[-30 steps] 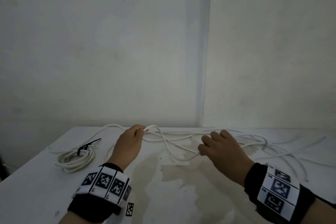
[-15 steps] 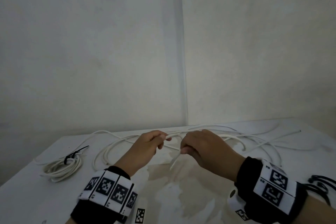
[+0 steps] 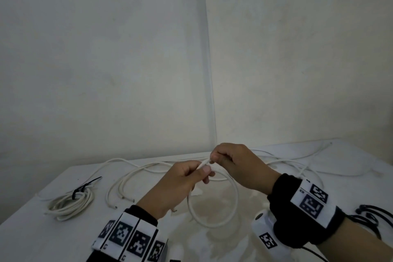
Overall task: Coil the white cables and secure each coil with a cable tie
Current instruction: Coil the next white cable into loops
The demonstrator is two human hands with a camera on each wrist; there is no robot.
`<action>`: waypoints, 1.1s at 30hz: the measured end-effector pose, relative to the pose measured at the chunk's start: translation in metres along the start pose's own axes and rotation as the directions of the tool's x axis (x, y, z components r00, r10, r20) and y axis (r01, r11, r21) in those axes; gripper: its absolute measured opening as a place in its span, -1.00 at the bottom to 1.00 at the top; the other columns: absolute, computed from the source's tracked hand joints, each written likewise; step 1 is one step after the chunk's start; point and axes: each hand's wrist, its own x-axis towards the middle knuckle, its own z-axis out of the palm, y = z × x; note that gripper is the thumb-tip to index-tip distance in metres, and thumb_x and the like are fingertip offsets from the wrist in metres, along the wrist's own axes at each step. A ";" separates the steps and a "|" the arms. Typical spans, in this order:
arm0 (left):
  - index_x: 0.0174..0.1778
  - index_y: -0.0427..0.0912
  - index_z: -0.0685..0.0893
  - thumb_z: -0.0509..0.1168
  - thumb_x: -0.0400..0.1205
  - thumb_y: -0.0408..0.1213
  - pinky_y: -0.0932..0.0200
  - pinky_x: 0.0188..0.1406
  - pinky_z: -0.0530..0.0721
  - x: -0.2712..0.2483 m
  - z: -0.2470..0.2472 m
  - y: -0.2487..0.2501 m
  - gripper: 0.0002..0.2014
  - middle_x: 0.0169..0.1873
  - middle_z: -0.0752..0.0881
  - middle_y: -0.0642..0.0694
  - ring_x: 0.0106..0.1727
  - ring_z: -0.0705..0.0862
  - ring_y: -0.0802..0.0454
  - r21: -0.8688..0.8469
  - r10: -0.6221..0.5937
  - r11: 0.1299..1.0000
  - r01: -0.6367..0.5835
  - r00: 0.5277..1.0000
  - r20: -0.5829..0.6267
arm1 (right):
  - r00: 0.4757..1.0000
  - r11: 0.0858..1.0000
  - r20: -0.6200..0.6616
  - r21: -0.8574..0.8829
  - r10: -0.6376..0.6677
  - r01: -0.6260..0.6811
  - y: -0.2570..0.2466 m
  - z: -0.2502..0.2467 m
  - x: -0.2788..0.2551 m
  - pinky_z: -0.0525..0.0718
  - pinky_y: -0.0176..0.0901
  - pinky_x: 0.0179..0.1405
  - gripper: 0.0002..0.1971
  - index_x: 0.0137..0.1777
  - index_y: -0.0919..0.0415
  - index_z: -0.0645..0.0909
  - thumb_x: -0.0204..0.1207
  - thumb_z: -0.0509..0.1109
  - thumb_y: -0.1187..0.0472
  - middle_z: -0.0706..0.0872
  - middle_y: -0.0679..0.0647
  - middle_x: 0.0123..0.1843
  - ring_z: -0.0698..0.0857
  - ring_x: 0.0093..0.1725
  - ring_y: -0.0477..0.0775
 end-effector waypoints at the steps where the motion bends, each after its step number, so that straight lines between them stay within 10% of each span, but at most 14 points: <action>1: -0.25 -0.13 0.71 0.14 0.69 -0.17 0.50 -0.52 0.33 0.000 -0.001 -0.001 -0.70 -0.55 0.62 0.24 -0.59 0.34 0.27 -0.005 -0.002 1.000 0.002 1.000 0.000 | 1.000 1.000 0.007 0.003 0.022 -0.022 0.000 0.000 0.000 0.40 -0.43 -0.32 -0.80 -0.14 0.20 0.66 0.62 0.24 0.19 0.56 -0.15 -0.36 0.53 -0.34 -0.28; 7: -0.21 -0.19 0.70 0.11 0.70 -0.13 0.26 -0.41 0.28 0.001 -0.006 -0.009 -0.67 -0.69 0.47 0.19 -0.54 0.25 0.18 0.002 -0.035 0.999 0.035 0.999 0.013 | 0.995 0.995 0.029 0.039 0.094 -0.095 0.002 0.000 -0.002 0.36 -0.35 -0.40 -0.71 -0.34 -0.11 0.49 0.63 0.24 0.19 0.50 -0.11 -0.44 0.41 -0.45 -0.11; 16: -0.38 -0.03 0.61 0.21 0.65 -0.26 0.56 -0.49 0.37 0.009 -0.016 -0.025 -0.73 -0.61 0.54 0.25 -0.57 0.43 0.35 0.013 -0.007 1.000 0.007 1.000 -0.015 | 0.975 0.983 0.193 0.120 0.113 -0.137 -0.007 0.009 -0.004 0.35 -0.37 -0.42 -0.69 -0.32 -0.07 0.56 0.66 0.16 0.09 0.63 -0.26 -0.45 0.38 -0.46 -0.19; 26: -0.25 -0.04 0.75 0.31 0.59 -0.18 0.31 -0.23 0.48 0.008 -0.025 -0.044 -0.85 -0.50 0.60 0.20 -0.41 0.49 0.26 -0.043 -0.054 0.998 0.048 0.987 -0.148 | 0.958 0.942 0.252 0.264 0.139 -0.206 -0.006 0.025 0.007 0.39 -0.33 -0.31 -0.75 -0.22 0.05 0.62 0.66 0.19 0.19 0.75 -0.13 -0.33 0.45 -0.33 -0.09; 33: -0.29 -0.03 0.74 0.38 0.54 -0.21 0.42 -0.40 0.41 0.007 -0.027 -0.047 -0.90 -0.52 0.56 0.15 -0.55 0.44 0.34 -0.040 -0.026 0.999 0.017 0.976 -0.217 | 0.959 0.935 0.241 0.282 0.148 -0.215 -0.010 0.029 0.011 0.37 -0.41 -0.43 -0.71 -0.29 0.03 0.59 0.66 0.18 0.16 0.69 -0.12 -0.38 0.39 -0.42 -0.11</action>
